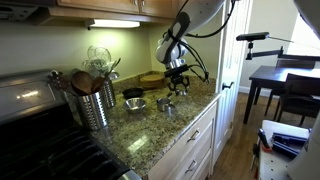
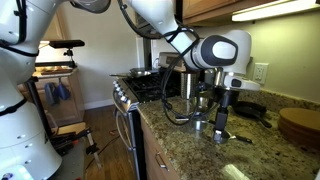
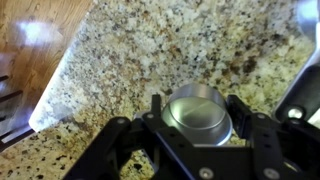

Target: Stack the silver measuring cups together

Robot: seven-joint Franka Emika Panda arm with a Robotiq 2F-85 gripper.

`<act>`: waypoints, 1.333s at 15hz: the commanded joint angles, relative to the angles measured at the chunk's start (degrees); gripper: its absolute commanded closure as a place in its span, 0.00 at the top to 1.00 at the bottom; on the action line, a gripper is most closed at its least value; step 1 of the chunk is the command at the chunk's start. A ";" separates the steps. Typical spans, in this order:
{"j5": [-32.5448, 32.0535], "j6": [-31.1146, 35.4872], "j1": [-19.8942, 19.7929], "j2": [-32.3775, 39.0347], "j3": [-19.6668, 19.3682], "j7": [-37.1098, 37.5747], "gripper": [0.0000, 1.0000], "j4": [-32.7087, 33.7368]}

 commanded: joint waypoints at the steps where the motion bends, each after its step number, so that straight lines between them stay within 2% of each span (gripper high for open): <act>1: -1.46 -0.45 1.80 -6.27 0.00 0.41 0.41 -5.10; 9: -1.81 -0.29 3.44 -10.87 2.22 -0.19 0.41 -8.62; 20: -0.89 -0.06 4.90 -8.20 6.29 -0.90 0.41 -6.30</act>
